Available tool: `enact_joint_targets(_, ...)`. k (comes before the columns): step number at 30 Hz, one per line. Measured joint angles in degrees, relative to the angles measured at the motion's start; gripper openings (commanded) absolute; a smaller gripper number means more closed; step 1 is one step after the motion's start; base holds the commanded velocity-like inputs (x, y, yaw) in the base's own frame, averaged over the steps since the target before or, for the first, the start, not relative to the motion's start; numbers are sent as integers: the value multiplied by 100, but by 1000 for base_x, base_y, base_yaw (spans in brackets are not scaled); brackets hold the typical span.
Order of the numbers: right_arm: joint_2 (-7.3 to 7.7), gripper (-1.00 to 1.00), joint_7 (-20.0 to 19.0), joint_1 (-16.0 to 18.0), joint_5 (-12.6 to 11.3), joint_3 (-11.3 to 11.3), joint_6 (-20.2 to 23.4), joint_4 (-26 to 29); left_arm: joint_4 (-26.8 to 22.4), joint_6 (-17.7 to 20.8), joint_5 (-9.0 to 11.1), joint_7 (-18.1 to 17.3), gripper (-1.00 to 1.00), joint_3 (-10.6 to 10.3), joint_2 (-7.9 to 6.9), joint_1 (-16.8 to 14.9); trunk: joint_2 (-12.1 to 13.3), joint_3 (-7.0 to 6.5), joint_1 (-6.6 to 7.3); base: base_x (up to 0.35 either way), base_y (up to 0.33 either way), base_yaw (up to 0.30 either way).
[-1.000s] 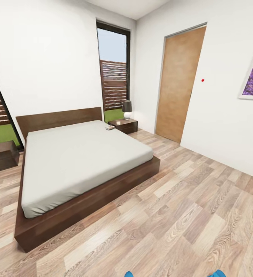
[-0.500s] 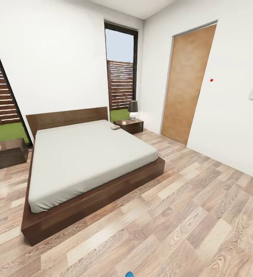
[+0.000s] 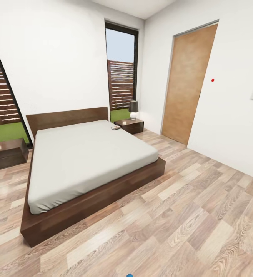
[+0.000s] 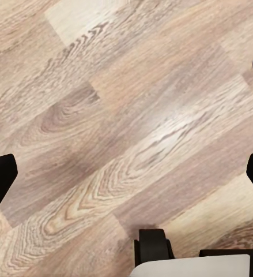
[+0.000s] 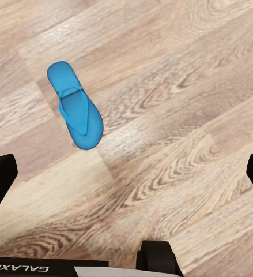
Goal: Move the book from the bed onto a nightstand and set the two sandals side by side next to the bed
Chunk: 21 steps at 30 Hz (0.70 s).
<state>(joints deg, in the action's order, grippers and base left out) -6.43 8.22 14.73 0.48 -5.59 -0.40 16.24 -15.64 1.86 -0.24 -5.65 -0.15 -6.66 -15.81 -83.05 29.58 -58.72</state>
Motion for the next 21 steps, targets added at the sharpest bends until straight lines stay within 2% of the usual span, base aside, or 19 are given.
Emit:
enact_joint_targets(7, -2, 100, 0, 0, 0, -2, 0, 0, -8, -61, -1, 5, 100, -1, 0, 0, 0, 0, -1, 113, -10, 1)
enact_joint_targets(21, -7, 100, 0, 0, 0, -5, 0, 0, 7, -156, -7, 11, 100, -2, 0, 1, 0, 0, -1, 18, -8, 0)
